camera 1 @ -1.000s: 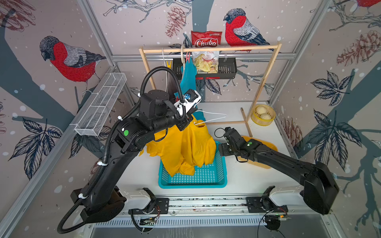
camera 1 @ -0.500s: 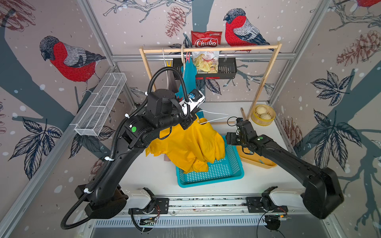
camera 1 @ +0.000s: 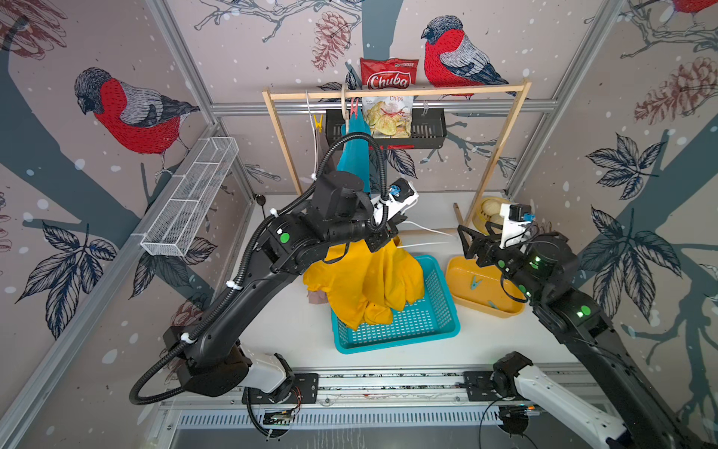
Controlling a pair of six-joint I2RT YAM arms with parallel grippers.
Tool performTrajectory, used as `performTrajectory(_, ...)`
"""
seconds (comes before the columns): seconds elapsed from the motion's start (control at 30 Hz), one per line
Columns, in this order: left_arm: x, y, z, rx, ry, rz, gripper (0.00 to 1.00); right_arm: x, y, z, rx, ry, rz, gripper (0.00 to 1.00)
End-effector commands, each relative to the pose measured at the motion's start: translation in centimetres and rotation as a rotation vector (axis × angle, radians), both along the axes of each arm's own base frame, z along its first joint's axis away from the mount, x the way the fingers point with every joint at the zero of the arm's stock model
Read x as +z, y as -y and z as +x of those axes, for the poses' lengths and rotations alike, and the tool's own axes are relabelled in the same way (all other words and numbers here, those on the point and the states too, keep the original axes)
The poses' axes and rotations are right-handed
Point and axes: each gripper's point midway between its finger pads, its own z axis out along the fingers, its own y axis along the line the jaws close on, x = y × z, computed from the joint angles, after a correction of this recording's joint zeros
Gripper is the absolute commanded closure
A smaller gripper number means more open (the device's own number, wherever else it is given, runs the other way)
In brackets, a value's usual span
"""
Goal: Remove the clothespins securing t-shirts to the hanger
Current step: Move the basket to the center of the board.
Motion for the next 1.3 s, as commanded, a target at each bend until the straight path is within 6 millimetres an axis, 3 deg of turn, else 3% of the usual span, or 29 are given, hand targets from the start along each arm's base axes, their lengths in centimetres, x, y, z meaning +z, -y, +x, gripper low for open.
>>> performTrajectory(0.0, 0.5, 1.2, -0.4, -0.044, -0.016, -0.037, 1.0, 0.7, -2.9, -1.6, 0.21, 0.048, -0.091, 0.15)
performTrajectory(0.07, 0.1, 1.9, -0.7, -0.075, -0.05, -0.043, 1.0, 1.1, -4.2, -2.0, 0.288, 0.048, -0.11, 0.26)
performTrajectory(0.17, -0.9, 2.7, -0.8, -0.103, -0.085, -0.037, 1.0, 1.4, -5.5, -2.3, 0.368, 0.063, -0.139, 0.36)
performTrajectory(0.37, -1.6, 3.9, -1.0, -0.144, -0.132, -0.061, 1.0, 1.7, -8.2, -3.0, 0.498, 0.086, -0.192, 0.41)
performTrajectory(0.57, -1.6, 4.1, -1.1, -0.154, -0.14, -0.06, 1.0, 0.6, -10.4, -2.9, 0.553, 0.076, -0.254, 0.47)
performTrajectory(0.83, -1.6, 4.4, -1.7, -0.187, -0.165, -0.074, 1.0, -1.5, -11.3, -1.3, 0.52, 0.05, -0.345, 0.64)
performTrajectory(1.03, -1.7, 4.5, -1.7, -0.191, -0.166, -0.075, 1.0, -2.0, -11.5, -1.1, 0.524, 0.082, -0.371, 1.0)
performTrajectory(1.27, -0.6, 4.8, -2.7, -0.245, -0.164, -0.135, 1.0, -1.8, -10.6, -2.3, 0.528, 0.157, -0.379, 1.0)
